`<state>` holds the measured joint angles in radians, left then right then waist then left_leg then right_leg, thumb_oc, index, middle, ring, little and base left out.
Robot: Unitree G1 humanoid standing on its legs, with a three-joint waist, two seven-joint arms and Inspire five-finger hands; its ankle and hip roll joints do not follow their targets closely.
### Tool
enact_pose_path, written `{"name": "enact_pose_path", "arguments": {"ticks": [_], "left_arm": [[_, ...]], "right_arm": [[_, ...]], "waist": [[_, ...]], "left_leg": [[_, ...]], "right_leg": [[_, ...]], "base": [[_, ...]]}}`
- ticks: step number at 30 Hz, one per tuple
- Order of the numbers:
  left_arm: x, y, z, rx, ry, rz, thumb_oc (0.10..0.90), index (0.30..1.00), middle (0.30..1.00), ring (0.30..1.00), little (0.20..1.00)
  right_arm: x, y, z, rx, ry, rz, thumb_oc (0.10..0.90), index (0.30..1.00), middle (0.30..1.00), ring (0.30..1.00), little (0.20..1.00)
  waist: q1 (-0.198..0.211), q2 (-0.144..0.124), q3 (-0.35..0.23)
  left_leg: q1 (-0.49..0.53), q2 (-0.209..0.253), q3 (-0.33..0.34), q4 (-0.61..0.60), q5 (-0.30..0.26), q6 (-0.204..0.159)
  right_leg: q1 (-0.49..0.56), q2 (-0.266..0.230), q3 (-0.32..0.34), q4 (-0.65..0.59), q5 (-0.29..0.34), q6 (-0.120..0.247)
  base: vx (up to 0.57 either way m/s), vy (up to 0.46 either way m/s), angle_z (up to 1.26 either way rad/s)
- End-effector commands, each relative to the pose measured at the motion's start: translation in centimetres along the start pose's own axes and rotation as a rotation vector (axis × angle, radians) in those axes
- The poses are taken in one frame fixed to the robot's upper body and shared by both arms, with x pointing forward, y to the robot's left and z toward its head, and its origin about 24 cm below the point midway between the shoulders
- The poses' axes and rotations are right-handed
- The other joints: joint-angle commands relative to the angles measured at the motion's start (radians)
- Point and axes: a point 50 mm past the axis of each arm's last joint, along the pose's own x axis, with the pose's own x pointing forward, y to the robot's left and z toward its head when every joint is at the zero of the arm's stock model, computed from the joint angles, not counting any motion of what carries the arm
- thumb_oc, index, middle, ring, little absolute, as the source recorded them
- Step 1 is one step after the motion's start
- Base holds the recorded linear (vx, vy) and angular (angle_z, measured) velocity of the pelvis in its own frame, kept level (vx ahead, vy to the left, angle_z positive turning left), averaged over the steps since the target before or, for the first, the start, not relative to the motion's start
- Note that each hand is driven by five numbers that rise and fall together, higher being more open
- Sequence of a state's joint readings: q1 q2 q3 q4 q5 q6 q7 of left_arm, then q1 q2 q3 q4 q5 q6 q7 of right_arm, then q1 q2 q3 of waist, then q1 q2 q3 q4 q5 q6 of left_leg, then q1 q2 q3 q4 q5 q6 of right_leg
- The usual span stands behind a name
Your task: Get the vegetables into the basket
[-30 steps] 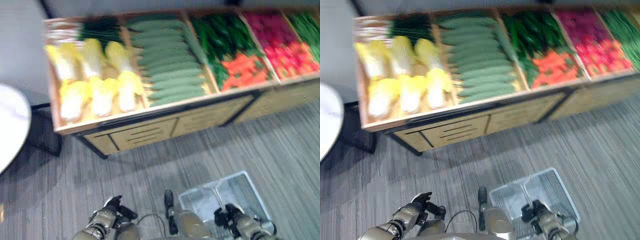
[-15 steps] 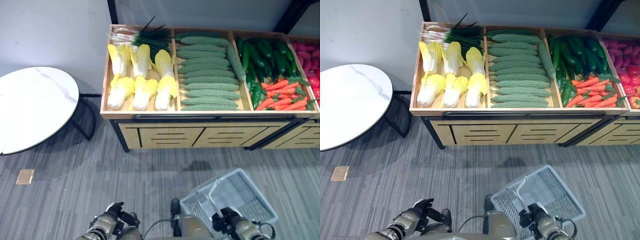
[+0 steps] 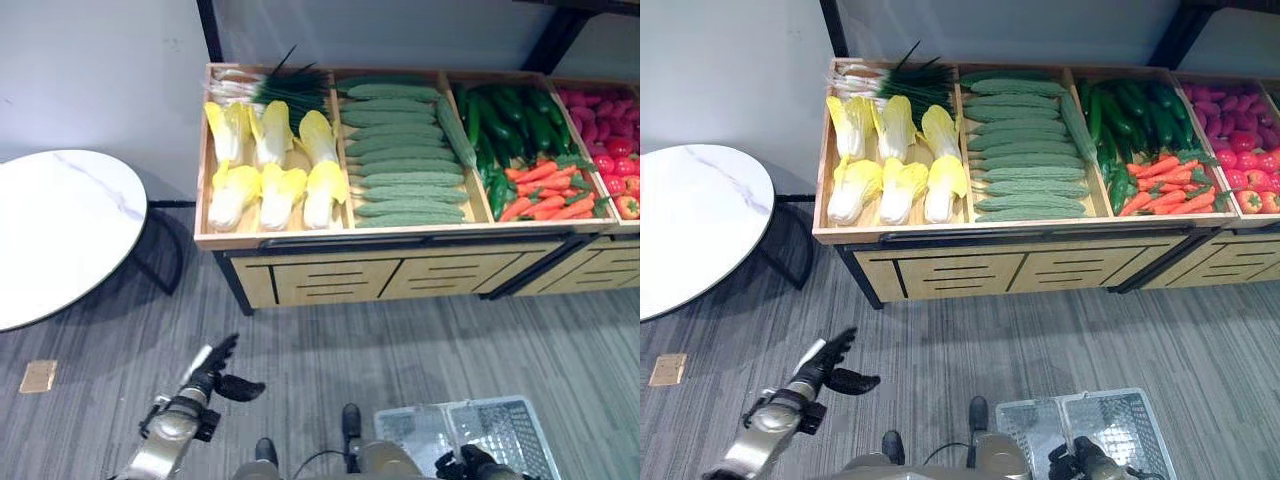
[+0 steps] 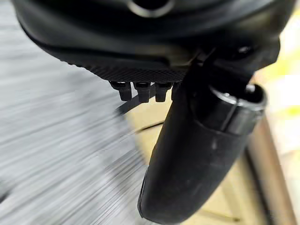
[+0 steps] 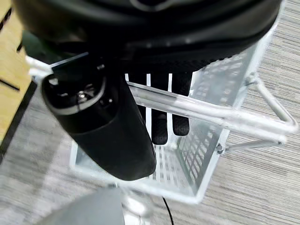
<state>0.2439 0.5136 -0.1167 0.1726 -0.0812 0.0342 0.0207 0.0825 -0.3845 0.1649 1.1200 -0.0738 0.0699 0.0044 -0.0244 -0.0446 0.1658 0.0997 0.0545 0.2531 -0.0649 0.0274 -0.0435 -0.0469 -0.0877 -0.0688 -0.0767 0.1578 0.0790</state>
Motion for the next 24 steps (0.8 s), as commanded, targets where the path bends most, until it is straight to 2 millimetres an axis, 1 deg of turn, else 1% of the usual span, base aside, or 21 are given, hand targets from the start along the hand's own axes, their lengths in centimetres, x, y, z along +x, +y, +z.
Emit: {"name": "enact_pose_path", "arguments": {"ticks": [1,4,7,8,9,11,13,14,16,19,20,21,22,23,24], "left_arm": [[0.9,4.0,3.8,-0.015,-0.187,0.175,0.900,1.000,1.000,1.000,1.000],[0.5,5.8,6.7,0.017,-0.315,0.276,0.900,1.000,1.000,1.000,1.000],[0.4,8.0,9.7,0.060,-0.425,0.398,0.900,1.000,1.000,1.000,1.000],[0.6,8.3,10.7,0.049,-0.455,0.427,0.900,1.000,1.000,1.000,1.000],[1.4,9.0,12.4,0.077,-0.489,0.481,0.900,1.000,1.000,1.000,1.000],[1.9,9.8,14.2,0.091,-0.530,0.538,0.900,1.000,1.000,1.000,1.000],[2.0,9.8,14.3,0.091,-0.532,0.538,0.900,1.000,1.000,1.000,1.000],[2.7,11.2,16.3,0.134,-0.552,0.641,0.900,1.000,1.000,1.000,1.000],[3.0,12.4,17.7,0.139,-0.565,0.715,0.900,1.000,1.000,1.000,1.000],[3.0,13.9,19.0,0.159,-0.574,0.802,0.900,1.000,1.000,1.000,1.000],[2.8,14.8,19.4,0.183,-0.569,0.835,0.900,1.000,1.000,1.000,1.000],[2.8,14.9,19.4,0.184,-0.571,0.836,0.900,1.000,1.000,1.000,1.000],[2.7,16.4,20.4,0.182,-0.568,0.885,0.900,1.000,1.000,1.000,1.000],[2.5,17.4,21.2,0.195,-0.569,0.921,0.900,1.000,1.000,1.000,1.000],[2.5,17.4,21.2,0.195,-0.569,0.921,0.900,1.000,1.000,1.000,1.000]], "right_arm": [[0.2,-1.1,1.9,-0.056,-0.064,-0.009,0.400,0.300,0.300,0.300,0.300],[0.2,-0.8,1.3,-0.053,-0.043,-0.007,0.400,0.300,0.300,0.300,0.300],[0.2,-0.7,1.3,-0.075,-0.037,-0.005,0.400,0.300,0.300,0.300,0.300],[0.3,-0.6,1.2,-0.091,-0.031,-0.001,0.400,0.300,0.300,0.300,0.300],[0.3,-0.5,1.5,-0.118,-0.030,-0.003,0.400,0.300,0.300,0.300,0.300],[0.4,-0.5,1.8,-0.128,-0.032,-0.007,0.400,0.300,0.300,0.300,0.300],[0.4,-0.6,1.9,-0.126,-0.033,-0.008,0.400,0.300,0.300,0.300,0.300],[0.4,-0.6,2.1,-0.136,-0.035,-0.020,0.400,0.300,0.300,0.300,0.300],[0.5,-0.8,2.5,-0.143,-0.039,-0.032,0.400,0.300,0.300,0.300,0.300],[0.5,-0.9,2.6,-0.151,-0.039,-0.038,0.400,0.300,0.300,0.300,0.300],[0.5,-1.0,2.6,-0.153,-0.038,-0.041,0.400,0.300,0.300,0.300,0.300],[0.5,-0.9,2.7,-0.152,-0.039,-0.040,0.400,0.300,0.300,0.300,0.300],[0.5,-1.3,3.1,-0.155,-0.051,-0.055,0.400,0.300,0.300,0.300,0.300],[0.5,-1.5,3.5,-0.159,-0.059,-0.063,0.400,0.300,0.300,0.300,0.300],[0.5,-1.5,3.5,-0.159,-0.059,-0.063,0.400,0.300,0.300,0.300,0.300]], "waist": [[0.019,-0.014,-0.002],[0.020,-0.005,-0.014],[0.012,0.004,-0.023],[0.008,0.007,-0.026],[-0.001,0.015,-0.027],[-0.012,0.022,-0.027],[-0.010,0.022,-0.026],[-0.030,0.034,-0.029],[-0.041,0.042,-0.028],[-0.049,0.047,-0.033],[-0.052,0.050,-0.032],[-0.052,0.049,-0.033],[-0.057,0.052,-0.027],[-0.060,0.053,-0.021],[-0.060,0.053,-0.021]], "left_leg": [[-0.052,0.024,-0.120,0.061,-0.054,-0.029],[-0.045,0.026,-0.126,0.047,-0.047,-0.036],[-0.039,0.030,-0.124,0.033,-0.040,-0.043],[-0.037,0.031,-0.121,0.029,-0.037,-0.045],[-0.037,0.034,-0.115,0.022,-0.030,-0.049],[-0.041,0.037,-0.108,0.013,-0.023,-0.053],[-0.041,0.037,-0.107,0.011,-0.022,-0.053],[-0.049,0.041,-0.093,-0.003,-0.009,-0.059],[-0.063,0.044,-0.086,-0.011,0.001,-0.063],[-0.089,0.051,-0.076,-0.016,0.014,-0.071],[-0.096,0.053,-0.075,-0.018,0.017,-0.072],[-0.099,0.054,-0.075,-0.018,0.017,-0.072],[-0.123,0.059,-0.071,-0.020,0.028,-0.076],[-0.140,0.062,-0.072,-0.021,0.035,-0.078],[-0.140,0.062,-0.072,-0.021,0.035,-0.078]], "right_leg": [[-0.025,-0.079,-0.001,0.115,-0.082,0.095],[-0.013,-0.079,-0.009,0.104,-0.085,0.093],[-0.009,-0.078,-0.008,0.094,-0.083,0.091],[-0.010,-0.076,-0.005,0.090,-0.081,0.090],[-0.012,-0.071,-0.002,0.082,-0.077,0.089],[-0.019,-0.068,0.004,0.074,-0.072,0.089],[-0.020,-0.068,0.005,0.073,-0.071,0.089],[-0.035,-0.060,0.016,0.063,-0.064,0.088],[-0.054,-0.055,0.023,0.055,-0.056,0.089],[-0.084,-0.049,0.031,0.043,-0.044,0.090],[-0.094,-0.046,0.034,0.038,-0.040,0.091],[-0.096,-0.046,0.034,0.038,-0.039,0.091],[-0.123,-0.041,0.038,0.037,-0.031,0.091],[-0.142,-0.040,0.039,0.037,-0.026,0.092],[-0.142,-0.040,0.039,0.037,-0.026,0.092]], "base": [[0.05,-0.031,0.06],[0.04,-0.027,0.13],[0.03,-0.036,0.06],[0.02,-0.048,0.04],[0.00,-0.038,0.00],[-0.01,-0.022,-0.03],[0.00,-0.016,-0.12],[-0.01,-0.033,-0.14],[-0.04,-0.027,-0.17],[-0.03,-0.021,-0.18],[-0.02,-0.013,-0.23],[-0.05,-0.023,-0.26],[-0.08,-0.018,-0.24],[-0.08,-0.017,-0.13],[-0.08,-0.014,-0.05]]}}
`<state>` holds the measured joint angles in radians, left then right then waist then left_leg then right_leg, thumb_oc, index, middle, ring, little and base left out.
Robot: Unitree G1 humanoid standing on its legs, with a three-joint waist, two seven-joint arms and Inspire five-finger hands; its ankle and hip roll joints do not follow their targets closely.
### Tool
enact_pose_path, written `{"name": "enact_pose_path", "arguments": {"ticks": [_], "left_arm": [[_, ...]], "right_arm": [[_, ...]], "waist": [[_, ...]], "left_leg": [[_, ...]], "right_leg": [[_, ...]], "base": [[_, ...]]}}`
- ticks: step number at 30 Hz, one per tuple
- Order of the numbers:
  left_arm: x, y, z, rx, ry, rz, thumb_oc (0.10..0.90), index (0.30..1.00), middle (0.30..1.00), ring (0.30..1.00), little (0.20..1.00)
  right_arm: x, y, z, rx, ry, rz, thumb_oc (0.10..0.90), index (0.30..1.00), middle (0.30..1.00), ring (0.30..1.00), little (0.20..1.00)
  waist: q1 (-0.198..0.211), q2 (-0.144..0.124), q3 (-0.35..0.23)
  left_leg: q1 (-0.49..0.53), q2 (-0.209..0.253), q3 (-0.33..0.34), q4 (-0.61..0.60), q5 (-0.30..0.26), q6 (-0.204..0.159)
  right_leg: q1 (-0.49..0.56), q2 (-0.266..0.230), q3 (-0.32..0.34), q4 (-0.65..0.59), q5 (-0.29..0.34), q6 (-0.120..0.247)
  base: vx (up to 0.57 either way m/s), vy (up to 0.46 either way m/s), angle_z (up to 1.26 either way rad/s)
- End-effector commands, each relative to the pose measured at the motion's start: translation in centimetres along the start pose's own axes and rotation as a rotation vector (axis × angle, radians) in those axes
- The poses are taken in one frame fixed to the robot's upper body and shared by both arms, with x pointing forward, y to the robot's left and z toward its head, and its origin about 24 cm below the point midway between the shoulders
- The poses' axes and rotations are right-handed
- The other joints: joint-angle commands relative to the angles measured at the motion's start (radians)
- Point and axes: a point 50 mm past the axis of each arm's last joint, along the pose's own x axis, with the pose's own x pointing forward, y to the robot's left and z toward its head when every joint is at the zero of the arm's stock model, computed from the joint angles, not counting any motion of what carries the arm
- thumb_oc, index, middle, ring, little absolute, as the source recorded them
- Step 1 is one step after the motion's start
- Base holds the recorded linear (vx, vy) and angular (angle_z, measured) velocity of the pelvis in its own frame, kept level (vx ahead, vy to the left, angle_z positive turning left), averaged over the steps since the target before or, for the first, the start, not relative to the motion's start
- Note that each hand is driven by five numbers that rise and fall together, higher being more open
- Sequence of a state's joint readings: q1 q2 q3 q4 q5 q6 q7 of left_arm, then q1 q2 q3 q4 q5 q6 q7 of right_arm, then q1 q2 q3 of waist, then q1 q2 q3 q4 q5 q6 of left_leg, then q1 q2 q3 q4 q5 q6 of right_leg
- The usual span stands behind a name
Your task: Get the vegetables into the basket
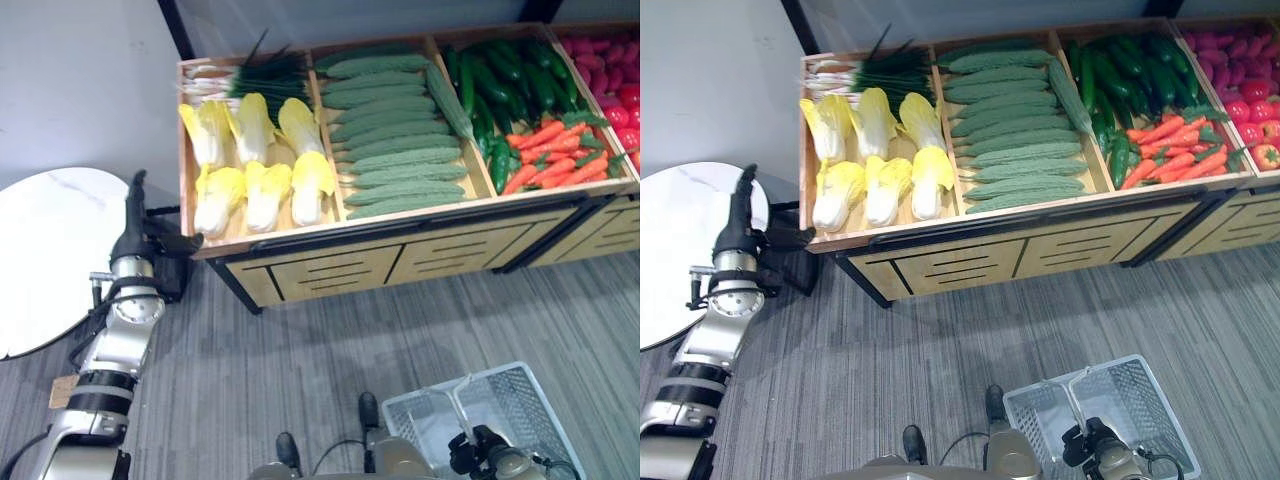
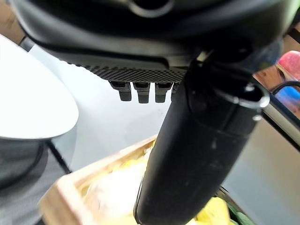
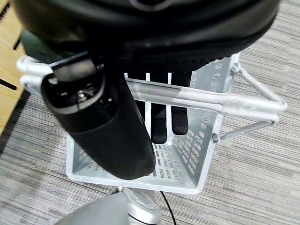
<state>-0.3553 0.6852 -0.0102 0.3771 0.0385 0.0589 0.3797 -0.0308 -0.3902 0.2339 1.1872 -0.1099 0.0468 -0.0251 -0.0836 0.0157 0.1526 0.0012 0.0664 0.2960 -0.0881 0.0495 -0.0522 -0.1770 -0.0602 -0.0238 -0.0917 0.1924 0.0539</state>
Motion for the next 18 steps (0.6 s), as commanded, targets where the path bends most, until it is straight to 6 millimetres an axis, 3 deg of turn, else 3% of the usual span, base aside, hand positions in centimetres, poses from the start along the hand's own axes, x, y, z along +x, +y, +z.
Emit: {"name": "enact_pose_path", "arguments": {"ticks": [1,8,12,16,18], "left_arm": [[4.2,6.4,4.7,0.056,-0.146,0.279,0.900,1.000,1.000,1.000,1.000],[7.6,10.7,4.8,0.096,-0.011,0.333,0.900,1.000,1.000,1.000,1.000],[8.2,12.2,5.3,0.123,-0.002,0.348,0.900,1.000,1.000,1.000,1.000],[8.5,12.1,6.2,0.109,-0.025,0.356,0.900,1.000,1.000,1.000,1.000],[8.6,11.8,7.6,0.081,-0.074,0.361,0.900,1.000,1.000,1.000,1.000]], "right_arm": [[0.1,-1.0,0.5,-0.067,-0.006,-0.034,0.400,0.300,0.300,0.300,0.300],[0.2,-1.2,2.2,-0.049,-0.055,-0.051,0.400,0.300,0.300,0.300,0.300],[0.3,-0.8,2.8,-0.039,-0.078,-0.044,0.400,0.300,0.300,0.300,0.300],[0.3,-0.4,3.2,-0.048,-0.093,-0.032,0.400,0.300,0.300,0.300,0.300],[0.3,-0.1,3.6,-0.051,-0.102,-0.024,0.400,0.300,0.300,0.300,0.300]], "waist": [[-0.007,-0.006,0.005],[-0.026,-0.010,0.025],[-0.032,-0.019,0.024],[-0.033,-0.022,0.023],[-0.032,-0.023,0.026]], "left_leg": [[-0.069,0.055,-0.113,0.001,0.024,-0.072],[-0.153,0.069,-0.112,0.001,0.052,-0.086],[-0.193,0.078,-0.111,0.001,0.063,-0.094],[-0.207,0.081,-0.113,0.001,0.065,-0.097],[-0.204,0.082,-0.112,0.001,0.063,-0.098]], "right_leg": [[-0.039,-0.061,-0.001,0.051,-0.050,0.118],[-0.117,-0.053,0.003,0.043,-0.021,0.119],[-0.152,-0.047,0.008,0.032,-0.005,0.121],[-0.165,-0.045,0.012,0.027,-0.001,0.121],[-0.167,-0.042,0.013,0.026,-0.004,0.121]], "base": [[-0.05,-0.011,-0.03],[-0.02,-0.005,-0.04],[0.02,-0.002,-0.08],[0.03,-0.012,-0.05],[0.06,-0.009,-0.01]]}}
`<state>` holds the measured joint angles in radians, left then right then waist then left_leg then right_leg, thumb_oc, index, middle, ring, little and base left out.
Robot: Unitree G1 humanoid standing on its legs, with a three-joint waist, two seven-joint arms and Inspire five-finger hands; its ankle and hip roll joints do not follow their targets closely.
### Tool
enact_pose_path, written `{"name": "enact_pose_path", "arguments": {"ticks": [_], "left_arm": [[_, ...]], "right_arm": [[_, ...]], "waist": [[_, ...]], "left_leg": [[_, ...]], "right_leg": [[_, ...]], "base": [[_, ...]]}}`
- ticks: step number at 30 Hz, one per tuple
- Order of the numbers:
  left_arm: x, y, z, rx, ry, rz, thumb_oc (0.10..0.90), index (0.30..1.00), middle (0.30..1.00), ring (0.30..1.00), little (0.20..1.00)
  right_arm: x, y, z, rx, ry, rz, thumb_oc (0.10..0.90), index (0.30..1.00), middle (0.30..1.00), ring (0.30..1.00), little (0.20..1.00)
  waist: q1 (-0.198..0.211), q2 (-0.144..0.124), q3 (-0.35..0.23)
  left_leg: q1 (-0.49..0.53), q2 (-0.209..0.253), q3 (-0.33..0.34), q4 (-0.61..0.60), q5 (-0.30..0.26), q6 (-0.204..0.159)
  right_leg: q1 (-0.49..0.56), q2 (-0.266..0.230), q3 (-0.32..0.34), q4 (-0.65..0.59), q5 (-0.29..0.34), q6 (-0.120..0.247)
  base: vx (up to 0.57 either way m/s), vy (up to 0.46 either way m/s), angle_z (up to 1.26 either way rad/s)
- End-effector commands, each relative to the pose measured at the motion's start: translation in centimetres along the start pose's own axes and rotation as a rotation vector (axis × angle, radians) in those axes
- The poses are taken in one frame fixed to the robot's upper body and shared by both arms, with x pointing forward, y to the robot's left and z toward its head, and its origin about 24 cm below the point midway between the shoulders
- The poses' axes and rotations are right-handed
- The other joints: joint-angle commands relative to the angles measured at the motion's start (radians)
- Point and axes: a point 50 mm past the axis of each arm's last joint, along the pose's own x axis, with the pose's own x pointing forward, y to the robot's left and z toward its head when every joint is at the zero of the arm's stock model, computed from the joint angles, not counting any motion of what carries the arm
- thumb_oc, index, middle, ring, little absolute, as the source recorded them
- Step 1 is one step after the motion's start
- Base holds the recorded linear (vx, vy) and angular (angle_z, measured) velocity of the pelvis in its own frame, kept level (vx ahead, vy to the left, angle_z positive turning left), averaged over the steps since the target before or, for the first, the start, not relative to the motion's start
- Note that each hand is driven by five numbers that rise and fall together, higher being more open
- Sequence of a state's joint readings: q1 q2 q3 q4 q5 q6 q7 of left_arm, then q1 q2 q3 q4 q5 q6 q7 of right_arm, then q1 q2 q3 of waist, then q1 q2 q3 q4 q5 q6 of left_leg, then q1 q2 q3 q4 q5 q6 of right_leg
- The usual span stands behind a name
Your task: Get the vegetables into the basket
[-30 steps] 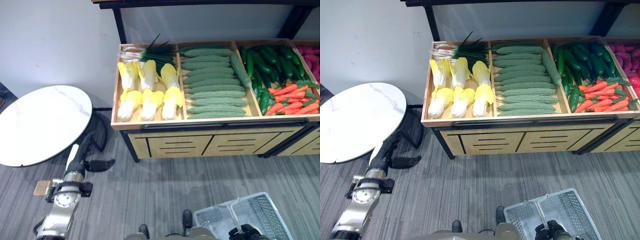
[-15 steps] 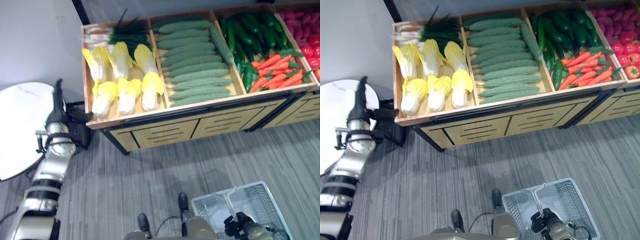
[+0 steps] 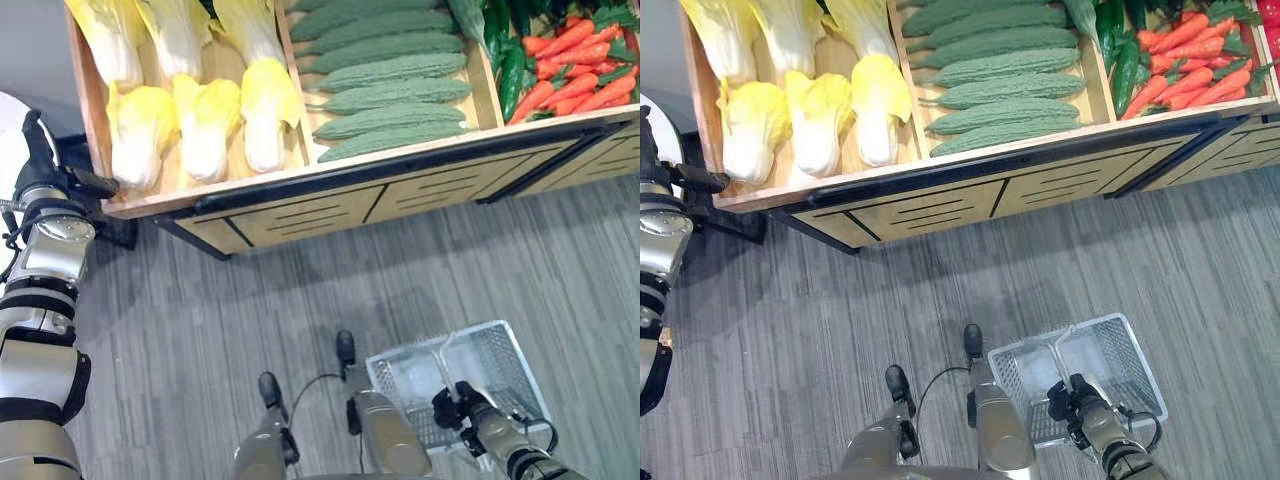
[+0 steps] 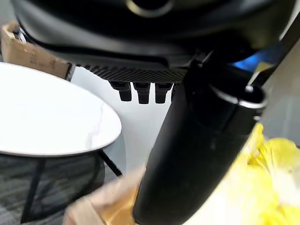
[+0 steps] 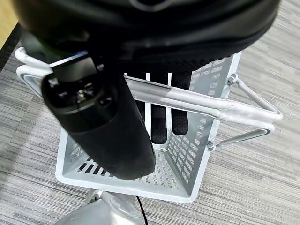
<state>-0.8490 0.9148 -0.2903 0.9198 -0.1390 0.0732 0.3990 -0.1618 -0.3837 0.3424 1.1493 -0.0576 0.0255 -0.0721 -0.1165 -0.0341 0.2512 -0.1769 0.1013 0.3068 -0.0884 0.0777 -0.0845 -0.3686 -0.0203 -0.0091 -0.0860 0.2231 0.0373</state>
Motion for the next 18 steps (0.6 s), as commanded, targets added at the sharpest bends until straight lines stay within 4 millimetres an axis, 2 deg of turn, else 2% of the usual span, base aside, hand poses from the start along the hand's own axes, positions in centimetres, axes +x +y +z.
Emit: {"name": "enact_pose_path", "arguments": {"ticks": [1,8,15,18], "left_arm": [[1.5,5.3,4.8,-0.052,-0.186,0.185,0.900,1.000,1.000,1.000,1.000],[0.3,4.2,8.5,-0.125,-0.354,0.166,0.900,1.000,1.000,1.000,1.000],[-0.3,3.8,10.1,-0.198,-0.414,0.138,0.900,1.000,1.000,1.000,1.000],[-0.3,3.6,10.2,-0.170,-0.422,0.126,0.900,1.000,1.000,1.000,1.000]], "right_arm": [[-0.5,1.1,-2.8,-0.017,0.085,0.036,0.400,0.300,0.300,0.300,0.300],[-0.5,0.8,-3.0,-0.020,0.092,0.034,0.400,0.300,0.300,0.300,0.300],[-0.6,0.4,-3.4,-0.035,0.110,0.026,0.400,0.300,0.300,0.300,0.300],[-0.6,0.2,-3.6,-0.040,0.120,0.022,0.400,0.300,0.300,0.300,0.300]], "waist": [[-0.001,0.029,-0.073],[0.002,0.045,-0.074],[-0.006,0.062,-0.080],[-0.009,0.066,-0.078]], "left_leg": [[-0.022,0.048,-0.122,0.001,0.034,-0.067],[0.002,0.043,-0.121,0.001,0.025,-0.065],[0.004,0.043,-0.118,0.001,0.024,-0.067],[0.005,0.044,-0.115,0.001,0.026,-0.067]], "right_leg": [[0.027,-0.081,0.001,0.021,-0.035,0.137],[0.046,-0.080,0.004,0.019,-0.049,0.131],[0.043,-0.078,0.008,0.016,-0.051,0.129],[0.042,-0.074,0.010,0.015,-0.051,0.127]], "base": [[0.06,0.004,-0.03],[0.03,0.007,0.02],[0.01,-0.001,-0.04],[0.00,-0.010,-0.04]]}}
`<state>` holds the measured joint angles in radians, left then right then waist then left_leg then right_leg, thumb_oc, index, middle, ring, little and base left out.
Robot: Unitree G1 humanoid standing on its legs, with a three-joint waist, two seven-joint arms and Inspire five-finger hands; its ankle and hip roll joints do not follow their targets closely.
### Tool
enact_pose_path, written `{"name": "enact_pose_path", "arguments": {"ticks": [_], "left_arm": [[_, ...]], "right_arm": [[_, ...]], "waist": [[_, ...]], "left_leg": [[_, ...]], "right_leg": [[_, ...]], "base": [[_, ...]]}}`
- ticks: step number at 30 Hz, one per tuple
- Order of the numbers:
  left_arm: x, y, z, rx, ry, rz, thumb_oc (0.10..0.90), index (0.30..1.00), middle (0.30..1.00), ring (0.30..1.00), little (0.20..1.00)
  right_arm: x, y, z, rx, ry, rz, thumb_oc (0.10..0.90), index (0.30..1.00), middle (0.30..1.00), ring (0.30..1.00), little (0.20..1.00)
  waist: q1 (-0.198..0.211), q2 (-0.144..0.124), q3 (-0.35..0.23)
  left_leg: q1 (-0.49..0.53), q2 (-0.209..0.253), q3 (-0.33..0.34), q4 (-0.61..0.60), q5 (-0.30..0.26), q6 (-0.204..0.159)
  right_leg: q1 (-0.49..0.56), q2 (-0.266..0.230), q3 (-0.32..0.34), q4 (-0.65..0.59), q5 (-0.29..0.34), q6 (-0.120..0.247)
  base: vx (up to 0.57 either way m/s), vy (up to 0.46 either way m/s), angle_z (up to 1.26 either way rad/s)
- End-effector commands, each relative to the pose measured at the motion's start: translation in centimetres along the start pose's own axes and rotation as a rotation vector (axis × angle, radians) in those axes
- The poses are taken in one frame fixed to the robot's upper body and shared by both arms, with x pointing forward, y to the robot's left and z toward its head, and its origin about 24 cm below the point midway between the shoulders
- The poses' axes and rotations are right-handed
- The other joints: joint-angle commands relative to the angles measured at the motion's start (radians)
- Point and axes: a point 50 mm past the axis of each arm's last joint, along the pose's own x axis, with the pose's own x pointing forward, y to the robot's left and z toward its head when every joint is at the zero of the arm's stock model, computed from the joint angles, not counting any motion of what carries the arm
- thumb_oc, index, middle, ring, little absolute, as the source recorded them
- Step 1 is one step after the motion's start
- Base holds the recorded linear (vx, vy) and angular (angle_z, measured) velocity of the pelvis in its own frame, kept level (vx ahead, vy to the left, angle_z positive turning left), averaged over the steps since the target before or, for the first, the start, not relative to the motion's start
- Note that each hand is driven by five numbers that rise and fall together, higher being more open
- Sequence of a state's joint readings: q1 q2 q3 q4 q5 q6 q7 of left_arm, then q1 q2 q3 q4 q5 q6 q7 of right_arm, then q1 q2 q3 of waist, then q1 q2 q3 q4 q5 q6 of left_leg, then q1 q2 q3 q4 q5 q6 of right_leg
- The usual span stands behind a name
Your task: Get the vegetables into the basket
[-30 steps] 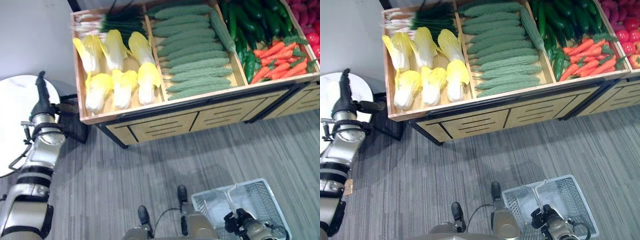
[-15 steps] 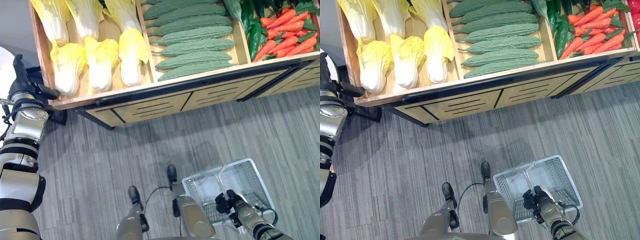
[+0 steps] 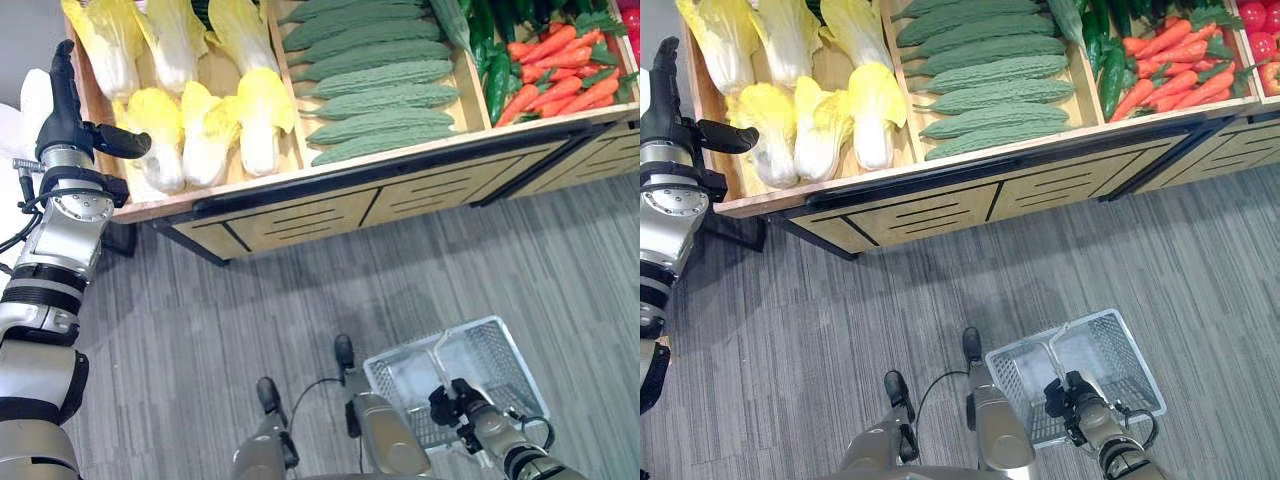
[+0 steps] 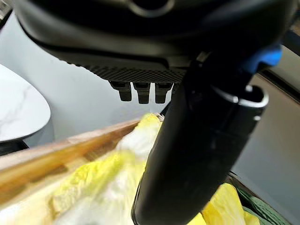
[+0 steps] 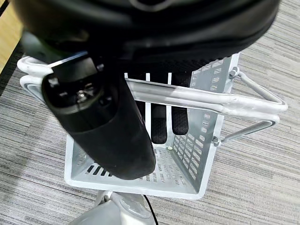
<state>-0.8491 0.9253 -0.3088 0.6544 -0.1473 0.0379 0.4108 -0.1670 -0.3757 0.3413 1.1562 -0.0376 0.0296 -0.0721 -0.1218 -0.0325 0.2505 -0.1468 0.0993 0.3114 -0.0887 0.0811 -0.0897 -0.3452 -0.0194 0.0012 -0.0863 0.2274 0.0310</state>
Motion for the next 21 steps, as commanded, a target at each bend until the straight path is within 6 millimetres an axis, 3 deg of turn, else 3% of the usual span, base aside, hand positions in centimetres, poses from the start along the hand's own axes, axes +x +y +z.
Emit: {"name": "enact_pose_path", "arguments": {"ticks": [1,4,7,12,17,21], "left_arm": [[1.8,3.6,3.9,-0.038,-0.148,0.153,0.900,1.000,1.000,1.000,1.000],[2.0,3.2,3.0,-0.025,-0.097,0.138,0.900,1.000,1.000,1.000,1.000],[2.2,2.9,0.5,0.028,0.032,0.117,0.900,1.000,1.000,1.000,1.000],[1.9,1.9,-2.0,0.116,0.150,0.036,0.900,1.000,1.000,1.000,1.000],[2.3,1.7,-1.8,0.160,0.153,-0.002,0.900,1.000,1.000,1.000,1.000],[2.6,1.2,-0.5,0.176,0.110,-0.019,0.900,1.000,1.000,1.000,1.000]], "right_arm": [[-0.6,-0.2,-3.8,-0.063,0.116,0.011,0.400,0.300,0.300,0.300,0.300],[-0.6,-0.3,-3.7,-0.063,0.114,0.006,0.400,0.300,0.300,0.300,0.300],[-0.5,-0.3,-3.3,-0.061,0.102,-0.006,0.400,0.300,0.300,0.300,0.300],[-0.5,-0.3,-3.1,-0.066,0.095,-0.007,0.400,0.300,0.300,0.300,0.300],[-0.4,-0.5,-2.6,-0.065,0.075,-0.007,0.400,0.300,0.300,0.300,0.300],[-0.4,-0.1,-2.3,-0.072,0.058,0.004,0.400,0.300,0.300,0.300,0.300]], "waist": [[-0.004,0.065,-0.076],[-0.012,0.066,-0.072],[-0.016,0.057,-0.058],[-0.021,0.050,-0.049],[-0.028,0.044,-0.045],[-0.030,0.039,-0.049]], "left_leg": [[-0.026,0.046,-0.119,0.001,0.023,-0.062],[-0.046,0.049,-0.119,0.001,0.030,-0.064],[-0.077,0.056,-0.117,0.001,0.043,-0.066],[-0.099,0.064,-0.118,0.001,0.053,-0.070],[-0.135,0.069,-0.122,0.001,0.063,-0.075],[-0.155,0.072,-0.126,0.001,0.061,-0.077]], "right_leg": [[0.017,-0.075,-0.001,0.015,-0.054,0.133],[-0.001,-0.071,0.000,0.015,-0.049,0.131],[-0.029,-0.065,0.002,0.014,-0.036,0.130],[-0.048,-0.057,0.003,0.014,-0.031,0.126],[-0.079,-0.046,0.001,0.012,-0.020,0.125],[-0.098,-0.038,0.003,0.013,-0.017,0.126]], "base": [[-0.02,-0.021,-0.05],[-0.04,-0.027,-0.05],[-0.06,-0.051,-0.06],[-0.01,-0.013,-0.02],[-0.03,-0.017,0.01],[0.00,-0.003,0.01]]}}
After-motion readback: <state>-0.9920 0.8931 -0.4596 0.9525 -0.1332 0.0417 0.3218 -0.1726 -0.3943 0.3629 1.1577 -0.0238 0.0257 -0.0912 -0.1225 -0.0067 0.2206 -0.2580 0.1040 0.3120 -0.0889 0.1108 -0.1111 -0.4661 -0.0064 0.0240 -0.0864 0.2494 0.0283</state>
